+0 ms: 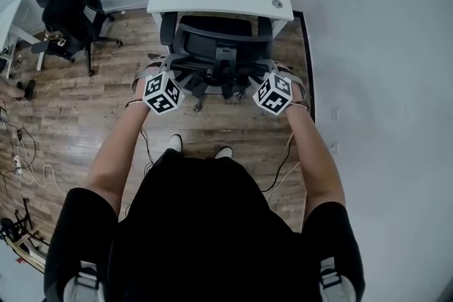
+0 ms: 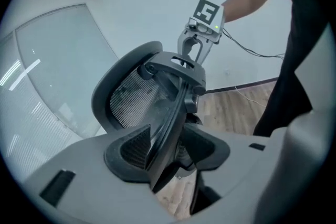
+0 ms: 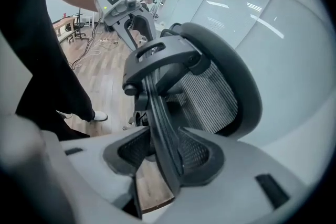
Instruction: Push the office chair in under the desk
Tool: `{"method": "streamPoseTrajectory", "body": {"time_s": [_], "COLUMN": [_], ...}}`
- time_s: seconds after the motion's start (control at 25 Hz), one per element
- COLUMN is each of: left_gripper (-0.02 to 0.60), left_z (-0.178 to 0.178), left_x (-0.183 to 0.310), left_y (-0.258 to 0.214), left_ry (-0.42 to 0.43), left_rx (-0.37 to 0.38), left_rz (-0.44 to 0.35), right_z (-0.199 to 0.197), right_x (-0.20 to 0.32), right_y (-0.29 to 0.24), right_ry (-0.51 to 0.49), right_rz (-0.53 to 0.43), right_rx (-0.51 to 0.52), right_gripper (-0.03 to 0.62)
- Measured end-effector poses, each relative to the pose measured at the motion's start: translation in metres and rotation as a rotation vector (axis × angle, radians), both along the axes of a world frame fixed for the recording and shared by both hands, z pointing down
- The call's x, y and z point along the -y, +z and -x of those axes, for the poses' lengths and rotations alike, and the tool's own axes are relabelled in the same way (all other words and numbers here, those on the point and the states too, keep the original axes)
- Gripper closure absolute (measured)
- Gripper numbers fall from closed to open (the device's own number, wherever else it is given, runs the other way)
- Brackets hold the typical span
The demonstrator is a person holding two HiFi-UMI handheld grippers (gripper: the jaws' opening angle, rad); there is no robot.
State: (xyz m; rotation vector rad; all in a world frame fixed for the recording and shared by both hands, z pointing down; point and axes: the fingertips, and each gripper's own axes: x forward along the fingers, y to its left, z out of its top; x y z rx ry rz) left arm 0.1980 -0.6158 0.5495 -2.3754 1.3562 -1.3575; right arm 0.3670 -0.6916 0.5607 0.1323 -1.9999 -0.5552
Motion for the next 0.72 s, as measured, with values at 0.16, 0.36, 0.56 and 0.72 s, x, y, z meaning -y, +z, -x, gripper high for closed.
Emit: {"method": "streamPoseTrajectory", "body": {"time_s": [0.16,0.36,0.56,0.72], "left_gripper": [0.39,0.391,0.4,0.428], "left_z": [-0.009,-0.032,-0.053,-0.068], "left_x": [-0.002,-0.005,-0.006,-0.014], "left_y": [-0.024,-0.066,-0.118,-0.149], "left_ry": [-0.057,-0.133,-0.189,-0.202], "left_rx": [-0.119,-0.365,-0.603,-0.676], "left_rz": [-0.065,-0.163,-0.274,-0.347], "right_z": [0.004,0.012,0.02,0.023], "right_x": [-0.008,-0.021,-0.038,-0.054], "right_y": [-0.027,-0.08,-0.137,-0.174], "right_ry": [-0.009,0.045,0.063,0.044], "right_rz": [0.004,0.127,0.252,0.27], "right_rx": [0.128,0.468,0.786,0.918], "right_gripper": [0.441,0.441,0.456,0.48]}}
